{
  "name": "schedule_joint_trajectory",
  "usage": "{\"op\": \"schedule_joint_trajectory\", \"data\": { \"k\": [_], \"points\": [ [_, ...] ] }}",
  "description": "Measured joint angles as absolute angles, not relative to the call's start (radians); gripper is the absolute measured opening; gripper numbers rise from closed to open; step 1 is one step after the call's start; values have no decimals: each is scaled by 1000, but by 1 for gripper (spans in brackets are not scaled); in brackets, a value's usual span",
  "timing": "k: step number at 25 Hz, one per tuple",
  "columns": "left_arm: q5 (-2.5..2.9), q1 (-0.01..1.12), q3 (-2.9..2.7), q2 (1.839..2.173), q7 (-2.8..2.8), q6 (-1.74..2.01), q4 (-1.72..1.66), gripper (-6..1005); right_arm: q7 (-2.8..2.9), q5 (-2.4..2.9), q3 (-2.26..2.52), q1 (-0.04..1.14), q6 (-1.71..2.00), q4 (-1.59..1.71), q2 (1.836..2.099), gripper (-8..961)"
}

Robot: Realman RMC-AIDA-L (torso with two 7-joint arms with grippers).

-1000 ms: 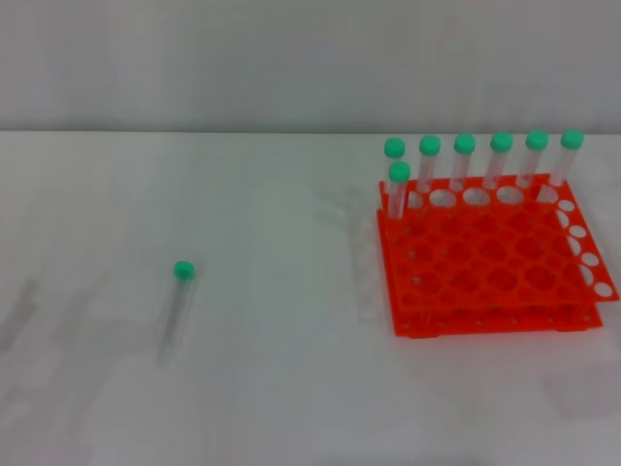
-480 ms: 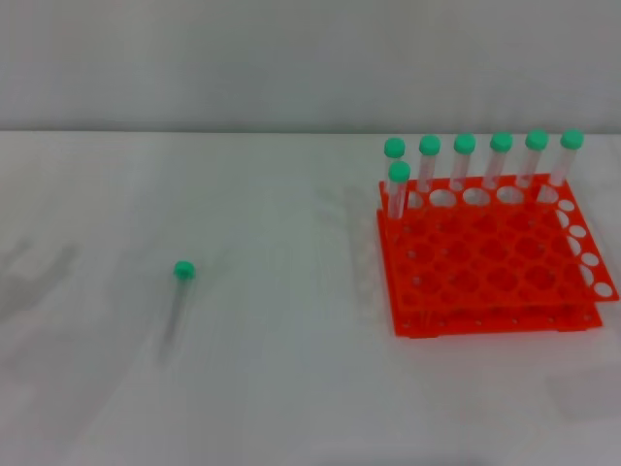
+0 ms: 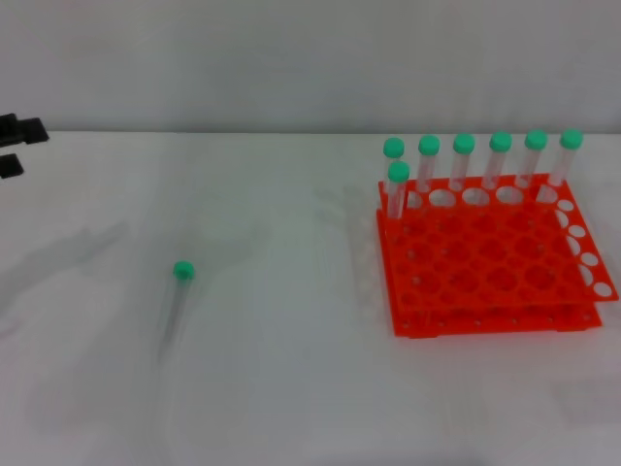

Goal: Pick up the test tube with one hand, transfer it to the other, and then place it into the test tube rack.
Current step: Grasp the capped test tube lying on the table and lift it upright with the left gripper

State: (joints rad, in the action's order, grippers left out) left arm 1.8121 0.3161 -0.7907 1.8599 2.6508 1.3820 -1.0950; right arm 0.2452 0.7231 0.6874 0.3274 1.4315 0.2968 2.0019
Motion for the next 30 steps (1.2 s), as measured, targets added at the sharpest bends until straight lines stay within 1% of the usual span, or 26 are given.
{"op": "schedule_joint_trajectory", "data": {
  "k": [2,4,7,9,11,13,16,20,22,25,29,30],
  "points": [
    [1903,370,-790,1829,2750,1428,-1087,872,245,723,687,327,1438,298,2002,841],
    [1981,414,-790,1808,2814,1465,-1072,725,244,722,687,327,1443,299,2002,841],
    [2127,512,-790,1769,2897,1540,-1004,726,242,721,678,327,1452,300,2000,841],
    [2222,570,-790,1753,2925,1577,-961,726,236,721,668,327,1456,301,1999,841],
    [2327,629,-790,1744,2946,1602,-921,726,223,721,663,327,1457,306,2001,841],
    [2403,676,-790,1743,2954,1617,-890,727,210,721,662,329,1460,311,2002,842],
    [2477,742,-794,1755,2947,1617,-841,726,205,721,664,330,1463,312,2002,842],
    [2566,822,-798,1795,2935,1605,-785,724,204,722,663,330,1463,311,2002,842],
    [2624,863,-799,1825,2933,1599,-762,722,204,723,663,330,1463,311,2002,842],
    [2703,897,-799,1860,2935,1592,-748,720,204,722,667,331,1463,311,2002,842],
    [2727,917,-803,1886,2936,1587,-718,717,204,722,667,334,1463,311,2002,842],
    [2727,917,-803,1886,2936,1587,-718,717,204,722,667,335,1463,311,2002,842]
  ]
}}
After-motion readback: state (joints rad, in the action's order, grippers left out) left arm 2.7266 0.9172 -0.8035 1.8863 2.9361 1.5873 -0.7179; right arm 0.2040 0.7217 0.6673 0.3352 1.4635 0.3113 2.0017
